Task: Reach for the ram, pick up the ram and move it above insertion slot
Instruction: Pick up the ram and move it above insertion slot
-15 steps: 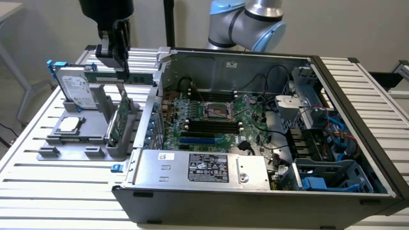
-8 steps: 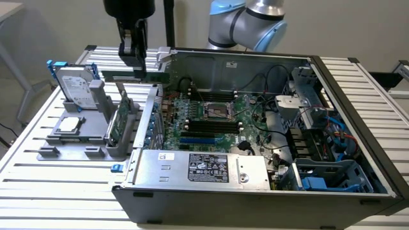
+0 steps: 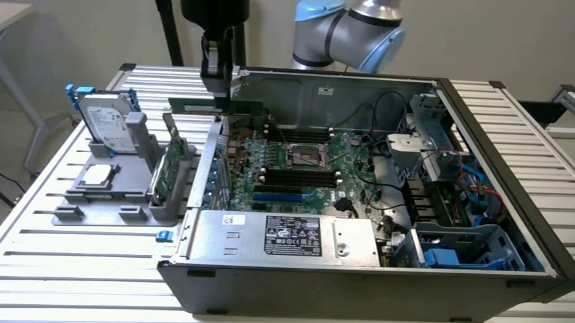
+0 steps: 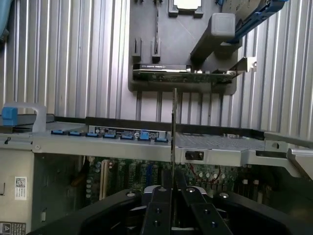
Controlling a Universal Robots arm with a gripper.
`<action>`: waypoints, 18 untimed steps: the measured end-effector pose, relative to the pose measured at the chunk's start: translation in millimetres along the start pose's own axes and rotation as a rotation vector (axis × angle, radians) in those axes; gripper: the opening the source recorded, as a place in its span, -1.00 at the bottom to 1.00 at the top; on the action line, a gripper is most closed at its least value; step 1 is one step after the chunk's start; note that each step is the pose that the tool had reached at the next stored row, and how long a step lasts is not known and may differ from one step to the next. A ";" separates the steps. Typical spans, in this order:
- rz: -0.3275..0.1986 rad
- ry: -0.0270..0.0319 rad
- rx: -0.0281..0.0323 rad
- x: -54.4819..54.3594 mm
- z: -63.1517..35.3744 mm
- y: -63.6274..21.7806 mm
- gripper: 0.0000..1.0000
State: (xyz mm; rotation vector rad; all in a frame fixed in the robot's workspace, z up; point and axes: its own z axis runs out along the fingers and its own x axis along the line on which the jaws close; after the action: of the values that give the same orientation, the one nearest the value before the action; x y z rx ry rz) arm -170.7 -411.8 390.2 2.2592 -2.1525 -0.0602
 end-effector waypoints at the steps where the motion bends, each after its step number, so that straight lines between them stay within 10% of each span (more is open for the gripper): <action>1: 0.000 -0.0003 0.0000 -0.2 -0.2 -4.7 -0.73; 18: 0.000 -0.0062 -0.0017 -3.9 0.0 -82.0 -0.73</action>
State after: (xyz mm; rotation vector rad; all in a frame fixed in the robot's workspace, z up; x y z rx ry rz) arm -89.0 -403.9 386.8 2.2614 -2.1544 -0.0692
